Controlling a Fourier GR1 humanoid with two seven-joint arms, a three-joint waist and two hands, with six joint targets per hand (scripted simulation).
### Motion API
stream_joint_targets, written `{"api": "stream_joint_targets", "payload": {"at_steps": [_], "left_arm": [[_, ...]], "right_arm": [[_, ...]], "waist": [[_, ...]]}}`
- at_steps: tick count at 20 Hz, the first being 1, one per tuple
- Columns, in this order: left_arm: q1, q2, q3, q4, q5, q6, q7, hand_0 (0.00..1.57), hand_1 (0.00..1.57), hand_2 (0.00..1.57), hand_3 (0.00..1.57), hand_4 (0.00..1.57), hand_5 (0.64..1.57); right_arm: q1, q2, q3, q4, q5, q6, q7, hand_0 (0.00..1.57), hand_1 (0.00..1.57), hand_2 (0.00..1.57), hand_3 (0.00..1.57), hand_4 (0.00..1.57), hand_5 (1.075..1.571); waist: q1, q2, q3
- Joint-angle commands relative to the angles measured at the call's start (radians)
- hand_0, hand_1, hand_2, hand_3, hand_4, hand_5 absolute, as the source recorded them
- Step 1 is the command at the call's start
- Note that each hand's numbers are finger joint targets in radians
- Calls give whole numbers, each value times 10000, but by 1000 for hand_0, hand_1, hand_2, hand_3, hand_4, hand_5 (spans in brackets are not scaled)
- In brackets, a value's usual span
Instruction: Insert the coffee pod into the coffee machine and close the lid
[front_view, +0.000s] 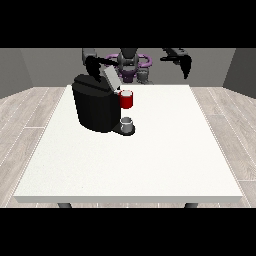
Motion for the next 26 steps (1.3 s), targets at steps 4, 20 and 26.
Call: {"api": "stream_joint_targets", "payload": {"at_steps": [4,20,26], "left_arm": [[374,-5,-209,-640,276,162,-47,0,0,0,0,0,1571],[264,170,-291,-325,201,618,75,0,0,0,0,0,1571],[54,688,63,393,277,361,-442,0,0,0,0,169,1571]], "right_arm": [[-444,-159,-195,966,101,364,-645,0,0,0,0,0,1571],[-1622,420,271,1366,737,-214,-116,0,0,0,0,77,1571],[-2628,626,703,1212,1190,-337,448,0,0,0,0,0,1571]], "waist": [[36,327,9],[39,290,7],[38,528,2]]}}
